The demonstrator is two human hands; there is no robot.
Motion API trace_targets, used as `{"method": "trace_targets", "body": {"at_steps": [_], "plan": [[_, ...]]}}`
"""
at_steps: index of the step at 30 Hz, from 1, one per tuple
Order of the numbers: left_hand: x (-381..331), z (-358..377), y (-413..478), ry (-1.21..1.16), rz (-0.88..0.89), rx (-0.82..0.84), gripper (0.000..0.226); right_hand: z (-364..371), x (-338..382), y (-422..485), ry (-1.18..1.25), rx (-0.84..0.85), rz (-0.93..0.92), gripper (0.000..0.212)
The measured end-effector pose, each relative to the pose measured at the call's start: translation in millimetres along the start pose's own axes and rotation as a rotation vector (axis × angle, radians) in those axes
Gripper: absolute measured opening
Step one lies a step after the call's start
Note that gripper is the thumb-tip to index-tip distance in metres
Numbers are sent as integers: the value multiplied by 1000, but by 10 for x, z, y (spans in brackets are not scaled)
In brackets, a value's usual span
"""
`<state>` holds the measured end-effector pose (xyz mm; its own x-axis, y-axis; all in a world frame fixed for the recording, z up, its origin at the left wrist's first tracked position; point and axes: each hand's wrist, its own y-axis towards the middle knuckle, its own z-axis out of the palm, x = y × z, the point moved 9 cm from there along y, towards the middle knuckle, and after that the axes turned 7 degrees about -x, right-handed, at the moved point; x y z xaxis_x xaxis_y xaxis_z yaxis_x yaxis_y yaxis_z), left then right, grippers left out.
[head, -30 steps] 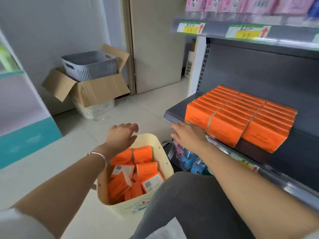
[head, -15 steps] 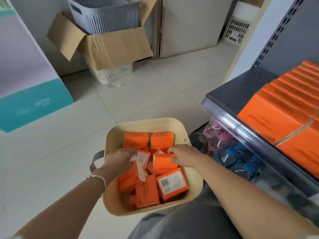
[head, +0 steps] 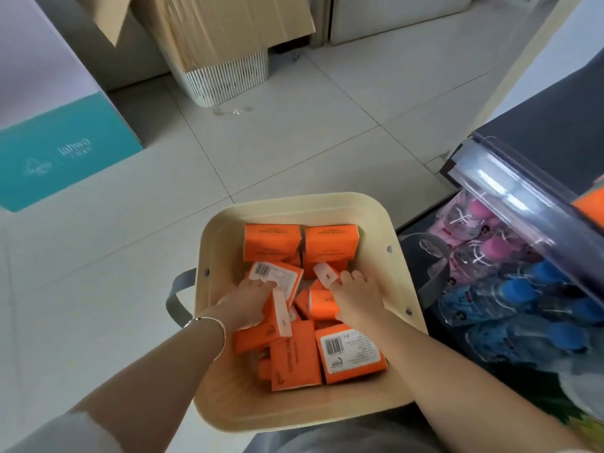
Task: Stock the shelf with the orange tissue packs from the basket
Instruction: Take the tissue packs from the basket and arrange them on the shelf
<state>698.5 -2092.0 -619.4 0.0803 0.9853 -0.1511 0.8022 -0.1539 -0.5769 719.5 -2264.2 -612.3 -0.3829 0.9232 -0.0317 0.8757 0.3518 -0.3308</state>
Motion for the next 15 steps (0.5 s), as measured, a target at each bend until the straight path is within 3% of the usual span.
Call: {"method": "trace_targets", "body": {"at_steps": [6, 10, 15], "plan": [[-91, 190, 54, 54, -33, 58, 57, -287, -111, -84, 131, -38, -22, 49], [-269, 302, -171, 99, 15, 100, 49, -491, -188, -187, 183, -42, -40, 25], [-303, 305, -406, 64, 54, 24, 59, -555, -102, -316, 133, 19, -105, 28]]}}
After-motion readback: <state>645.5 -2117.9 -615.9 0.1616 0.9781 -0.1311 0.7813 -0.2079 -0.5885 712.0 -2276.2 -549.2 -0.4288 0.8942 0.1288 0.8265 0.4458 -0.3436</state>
